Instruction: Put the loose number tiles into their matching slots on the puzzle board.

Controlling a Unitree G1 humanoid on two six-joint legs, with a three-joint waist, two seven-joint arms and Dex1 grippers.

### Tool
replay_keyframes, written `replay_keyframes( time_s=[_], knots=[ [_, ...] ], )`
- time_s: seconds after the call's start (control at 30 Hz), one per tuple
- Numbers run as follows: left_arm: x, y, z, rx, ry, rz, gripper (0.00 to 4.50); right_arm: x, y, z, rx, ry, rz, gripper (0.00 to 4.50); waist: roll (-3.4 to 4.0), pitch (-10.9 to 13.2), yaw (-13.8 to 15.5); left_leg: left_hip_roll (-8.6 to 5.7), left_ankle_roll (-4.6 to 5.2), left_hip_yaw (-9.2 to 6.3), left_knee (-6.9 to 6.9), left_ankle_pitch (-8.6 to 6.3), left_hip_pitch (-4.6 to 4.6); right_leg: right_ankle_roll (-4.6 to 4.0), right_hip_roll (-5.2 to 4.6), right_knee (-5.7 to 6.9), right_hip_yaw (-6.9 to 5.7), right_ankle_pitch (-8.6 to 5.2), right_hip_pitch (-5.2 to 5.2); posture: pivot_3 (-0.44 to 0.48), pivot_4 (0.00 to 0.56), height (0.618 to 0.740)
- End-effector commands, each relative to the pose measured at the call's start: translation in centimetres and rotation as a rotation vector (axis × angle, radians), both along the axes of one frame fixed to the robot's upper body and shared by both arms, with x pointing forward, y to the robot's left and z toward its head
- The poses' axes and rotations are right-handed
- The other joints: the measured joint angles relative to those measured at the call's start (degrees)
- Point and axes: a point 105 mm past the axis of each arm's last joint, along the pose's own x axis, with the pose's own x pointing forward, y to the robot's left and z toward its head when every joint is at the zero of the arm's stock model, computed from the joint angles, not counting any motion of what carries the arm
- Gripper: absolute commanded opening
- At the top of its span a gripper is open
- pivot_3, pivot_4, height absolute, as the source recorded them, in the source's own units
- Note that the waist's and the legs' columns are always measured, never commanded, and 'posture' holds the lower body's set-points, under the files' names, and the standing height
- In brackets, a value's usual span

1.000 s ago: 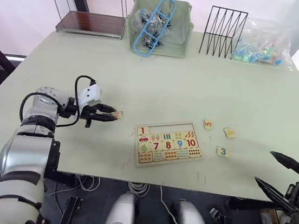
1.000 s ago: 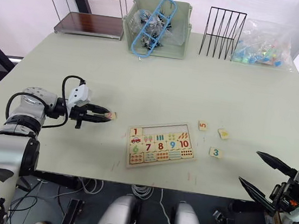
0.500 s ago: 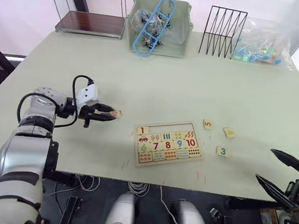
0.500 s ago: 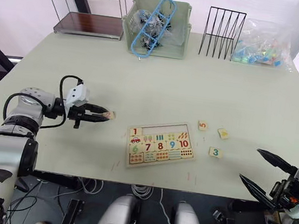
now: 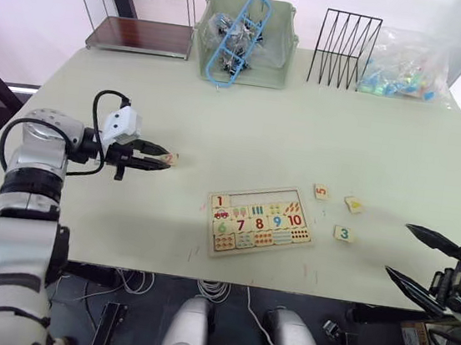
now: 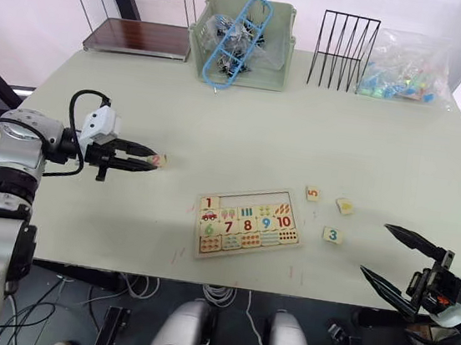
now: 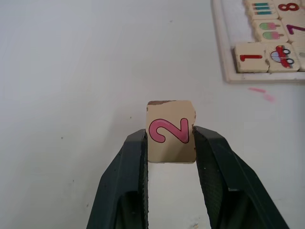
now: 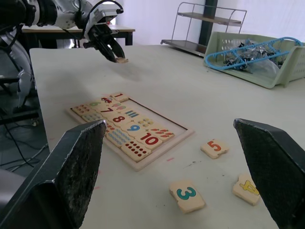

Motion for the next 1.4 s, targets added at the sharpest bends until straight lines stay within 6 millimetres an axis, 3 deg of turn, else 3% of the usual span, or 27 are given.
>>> replay_keyframes(
  time_s=[0.03,0.27,0.43,0.77,0.97,1.4],
  knots=[
    [-0.8,-1.4,2.7,0.003,-0.011,-0.051,0.90,0.2,0.4,0.4,0.018,-0.019,0.015,4.50,0.00,0.00,0.02,0.00,0.00,0.00,0.00,0.00,0.00,0.00,0.00,0.01,0.00,0.00,0.00,0.000,0.150,0.740],
    [-2.6,-5.2,5.7,-0.002,0.053,-0.106,0.90,0.6,1.3,0.2,0.038,-0.009,0.036,4.50,0.01,0.00,0.12,0.00,0.00,-0.02,0.20,0.00,-0.01,0.00,0.01,0.15,0.00,-0.01,0.00,0.000,0.150,0.740],
    [-3.5,-7.8,6.7,0.028,0.082,-0.123,0.90,1.2,2.0,0.6,0.041,-0.016,0.049,4.50,0.02,0.01,0.01,0.00,0.00,-0.02,0.38,0.00,0.00,0.00,0.02,0.31,0.01,-0.03,0.00,0.000,0.150,0.740],
    [-3.5,-11.0,4.8,0.216,0.076,-0.129,0.90,1.7,2.1,1.2,0.039,-0.030,0.056,4.50,0.03,0.03,0.10,-0.01,0.00,-0.03,0.43,0.00,-0.02,0.01,0.04,0.34,0.04,-0.05,0.00,0.000,0.150,0.740],
    [-2.6,-11.9,3.3,0.318,0.092,-0.112,0.90,1.8,2.3,1.4,0.041,-0.034,0.053,4.50,0.03,0.04,0.10,-0.02,0.01,-0.04,0.45,0.00,-0.03,0.03,0.05,0.34,0.04,-0.06,0.00,0.000,0.150,0.740],
    [-2.4,-14.4,0.6,0.398,0.181,-0.086,0.90,1.8,2.3,1.3,0.045,-0.027,0.048,4.50,0.03,0.05,0.07,-0.03,0.01,-0.05,0.46,0.00,-0.05,0.04,0.05,0.35,0.05,-0.07,-0.01,0.000,0.150,0.740]
  ],
)
